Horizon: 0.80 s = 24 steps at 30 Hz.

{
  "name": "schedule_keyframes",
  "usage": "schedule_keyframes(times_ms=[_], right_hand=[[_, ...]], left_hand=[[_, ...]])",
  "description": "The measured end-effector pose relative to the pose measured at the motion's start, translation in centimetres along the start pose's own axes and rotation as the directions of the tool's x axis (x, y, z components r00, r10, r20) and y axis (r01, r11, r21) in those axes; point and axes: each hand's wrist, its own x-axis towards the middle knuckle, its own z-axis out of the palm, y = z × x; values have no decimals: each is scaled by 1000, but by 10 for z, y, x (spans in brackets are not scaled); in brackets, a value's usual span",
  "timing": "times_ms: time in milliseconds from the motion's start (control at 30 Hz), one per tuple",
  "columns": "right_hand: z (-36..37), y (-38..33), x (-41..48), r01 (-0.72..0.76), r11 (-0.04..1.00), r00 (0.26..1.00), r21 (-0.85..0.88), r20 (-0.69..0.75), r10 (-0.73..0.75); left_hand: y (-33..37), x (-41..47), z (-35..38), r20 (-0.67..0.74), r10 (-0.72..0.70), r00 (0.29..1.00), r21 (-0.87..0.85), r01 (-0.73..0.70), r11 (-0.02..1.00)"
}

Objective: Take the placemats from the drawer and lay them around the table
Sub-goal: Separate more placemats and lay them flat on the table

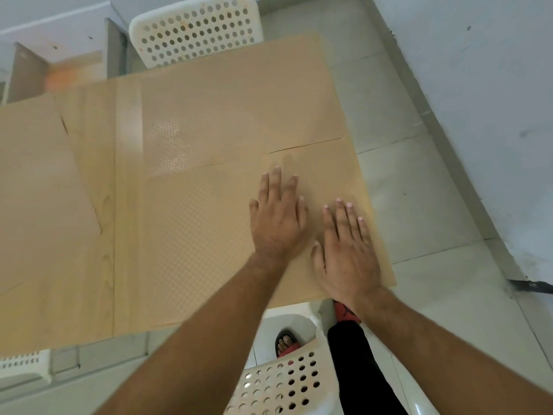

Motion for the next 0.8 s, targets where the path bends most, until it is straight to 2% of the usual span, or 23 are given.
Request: schedule_keyframes(times_ms=[67, 133, 233, 367, 500, 600, 800], right_hand=[[1, -18, 6, 30, 998, 1000, 46, -7, -30], [9, -32, 9, 72, 995, 996, 62, 38, -75], [19, -38, 4, 76, 997, 997, 30, 22, -77], [18, -38, 3, 70, 997, 998, 23, -10, -70], [17, -37, 1, 90, 996, 996, -3, -1, -90], [17, -37, 1, 91, 996, 996, 4, -3, -91], [12, -49, -3, 126, 992, 992, -14, 19, -126]], left_hand=[[-5, -36, -1, -14, -20, 1000, -45, 19, 999], [-15, -66, -1, -13, -104, 994, -87, 103, 991], [-36, -92, 2, 35, -84, 996, 36, 83, 996], [-59, -97, -4, 101, -51, 994, 75, 44, 996], [-120, -101, -30, 154, -180, 972, 102, 165, 981], [-168, -109, -53, 126, -281, 951, 144, 262, 954], [-174, -112, -55, 102, -280, 955, 152, 263, 953]])
